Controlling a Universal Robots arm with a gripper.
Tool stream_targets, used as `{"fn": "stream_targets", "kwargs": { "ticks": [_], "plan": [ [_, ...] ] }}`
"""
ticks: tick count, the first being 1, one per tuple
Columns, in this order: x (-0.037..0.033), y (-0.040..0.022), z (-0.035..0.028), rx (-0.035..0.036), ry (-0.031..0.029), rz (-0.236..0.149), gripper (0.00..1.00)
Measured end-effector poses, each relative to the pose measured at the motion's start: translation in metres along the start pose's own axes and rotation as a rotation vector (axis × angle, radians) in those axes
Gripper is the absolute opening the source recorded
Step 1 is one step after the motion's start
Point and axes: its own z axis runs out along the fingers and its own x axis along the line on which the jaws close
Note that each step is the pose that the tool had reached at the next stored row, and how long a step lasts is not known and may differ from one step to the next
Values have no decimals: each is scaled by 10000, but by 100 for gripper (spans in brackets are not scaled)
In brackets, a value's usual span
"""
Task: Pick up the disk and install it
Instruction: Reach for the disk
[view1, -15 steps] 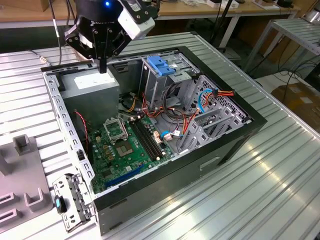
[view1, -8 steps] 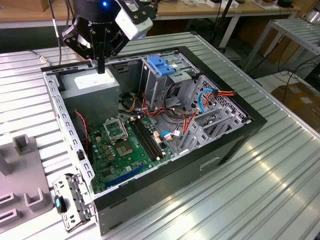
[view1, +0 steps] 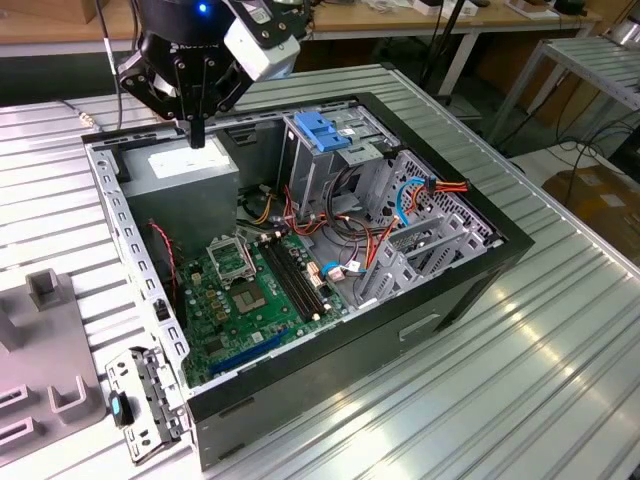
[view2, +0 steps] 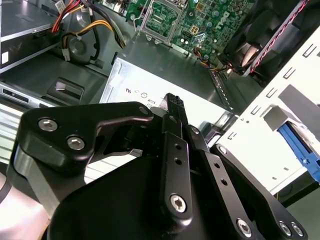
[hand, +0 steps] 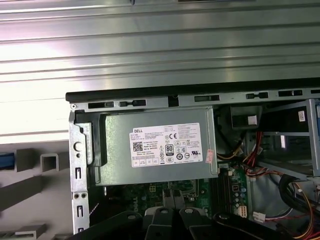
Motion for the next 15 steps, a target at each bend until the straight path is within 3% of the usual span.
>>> {"fn": "stream_targets", "kwargs": {
  "ticks": [15],
  "plan": [
    [94,-7,0,0,0,0,11]
  ]
}}
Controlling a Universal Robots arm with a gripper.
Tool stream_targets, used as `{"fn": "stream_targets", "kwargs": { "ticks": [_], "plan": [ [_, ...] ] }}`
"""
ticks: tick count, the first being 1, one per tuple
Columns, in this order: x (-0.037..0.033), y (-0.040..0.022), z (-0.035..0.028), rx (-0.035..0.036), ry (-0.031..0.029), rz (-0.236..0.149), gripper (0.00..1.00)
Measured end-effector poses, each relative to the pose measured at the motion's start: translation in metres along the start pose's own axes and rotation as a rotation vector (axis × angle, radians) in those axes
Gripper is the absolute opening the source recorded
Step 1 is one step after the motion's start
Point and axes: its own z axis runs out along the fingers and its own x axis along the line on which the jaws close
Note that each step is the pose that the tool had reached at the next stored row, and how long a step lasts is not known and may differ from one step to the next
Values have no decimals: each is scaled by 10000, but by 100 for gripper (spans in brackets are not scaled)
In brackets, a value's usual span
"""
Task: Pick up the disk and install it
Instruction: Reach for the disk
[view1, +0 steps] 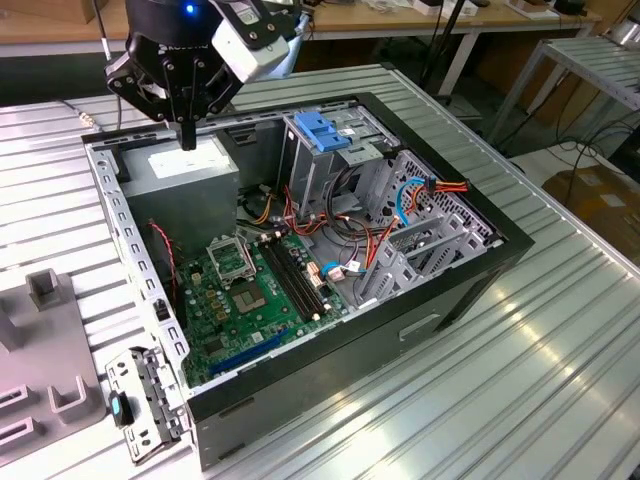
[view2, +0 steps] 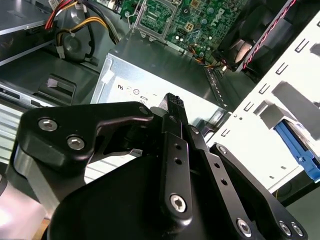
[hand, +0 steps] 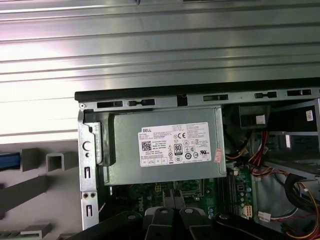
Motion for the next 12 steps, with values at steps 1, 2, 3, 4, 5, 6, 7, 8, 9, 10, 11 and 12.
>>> {"fn": "stream_targets", "kwargs": {
  "ticks": [1,2,3,4,5,6,7,8,9,10,11,12],
  "plan": [
    [10,-1,0,0,0,0,11],
    [16,-1,0,0,-1,0,11],
    [23,-2,0,0,0,0,11],
    [29,-2,0,0,0,0,11],
    [33,-3,0,0,0,0,11],
    [41,-3,0,0,0,0,11],
    [46,-4,0,0,0,0,11],
    [50,-4,0,0,-1,0,11],
    [57,-5,0,0,0,0,11],
    [63,-5,1,-1,-1,0,11],
    [68,-5,1,0,-1,0,11],
    [75,-6,1,-1,-1,0,11]
  ]
}}
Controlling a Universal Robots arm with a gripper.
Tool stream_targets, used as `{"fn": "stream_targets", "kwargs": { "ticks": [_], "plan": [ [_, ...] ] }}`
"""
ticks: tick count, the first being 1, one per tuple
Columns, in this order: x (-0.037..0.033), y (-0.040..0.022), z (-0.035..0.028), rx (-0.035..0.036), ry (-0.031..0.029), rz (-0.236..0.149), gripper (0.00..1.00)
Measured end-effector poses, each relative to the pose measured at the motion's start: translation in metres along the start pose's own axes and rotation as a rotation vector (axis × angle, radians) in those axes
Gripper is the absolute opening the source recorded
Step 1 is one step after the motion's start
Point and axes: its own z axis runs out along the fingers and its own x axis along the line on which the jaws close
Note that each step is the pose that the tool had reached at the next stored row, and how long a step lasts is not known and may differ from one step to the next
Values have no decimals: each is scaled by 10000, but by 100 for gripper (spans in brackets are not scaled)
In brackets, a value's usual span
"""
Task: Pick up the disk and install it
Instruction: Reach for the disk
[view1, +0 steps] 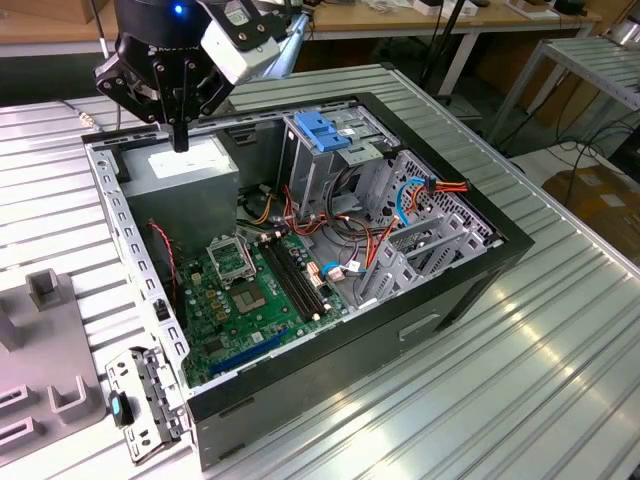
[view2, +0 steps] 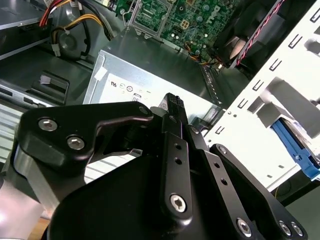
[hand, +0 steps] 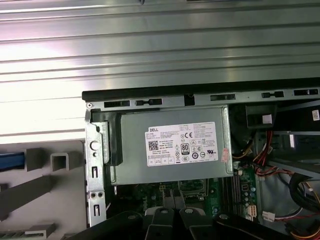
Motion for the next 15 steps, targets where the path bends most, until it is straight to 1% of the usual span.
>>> {"fn": "stream_targets", "kwargs": {
  "ticks": [15],
  "plan": [
    [88,-7,1,0,0,-1,11]
  ]
}}
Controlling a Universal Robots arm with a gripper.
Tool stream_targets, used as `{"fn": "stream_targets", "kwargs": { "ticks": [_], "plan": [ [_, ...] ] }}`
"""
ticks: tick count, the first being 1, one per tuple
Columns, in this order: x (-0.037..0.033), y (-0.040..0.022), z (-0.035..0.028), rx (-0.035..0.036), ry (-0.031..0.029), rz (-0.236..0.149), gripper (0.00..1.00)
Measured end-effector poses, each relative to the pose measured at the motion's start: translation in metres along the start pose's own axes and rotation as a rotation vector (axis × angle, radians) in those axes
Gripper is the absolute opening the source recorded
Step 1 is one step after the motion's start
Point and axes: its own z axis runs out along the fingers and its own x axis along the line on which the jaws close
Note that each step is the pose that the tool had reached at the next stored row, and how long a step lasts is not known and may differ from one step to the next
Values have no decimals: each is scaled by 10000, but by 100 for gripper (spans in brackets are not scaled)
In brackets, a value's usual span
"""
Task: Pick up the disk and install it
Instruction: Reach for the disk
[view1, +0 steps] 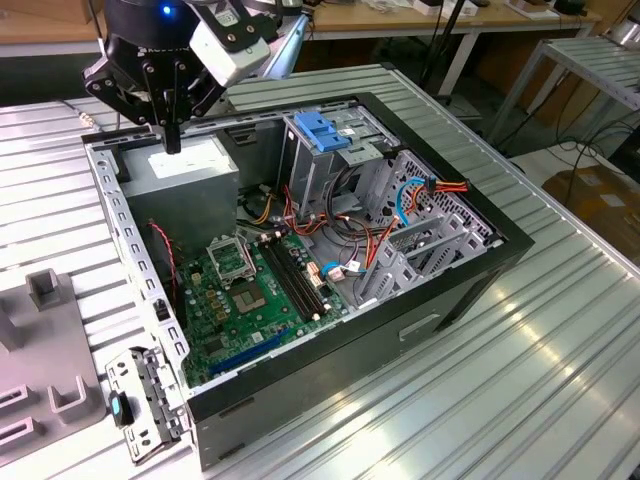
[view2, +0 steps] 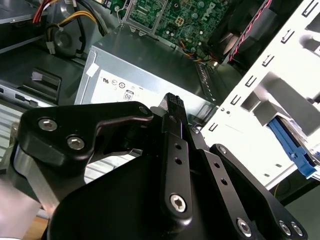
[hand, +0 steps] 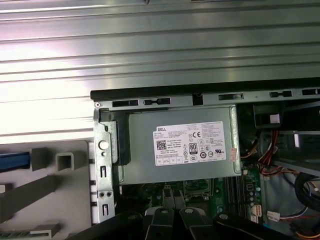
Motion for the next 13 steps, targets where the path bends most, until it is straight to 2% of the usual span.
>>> {"fn": "stream_targets", "kwargs": {
  "ticks": [13],
  "plan": [
    [92,-7,0,1,0,1,11]
  ]
}}
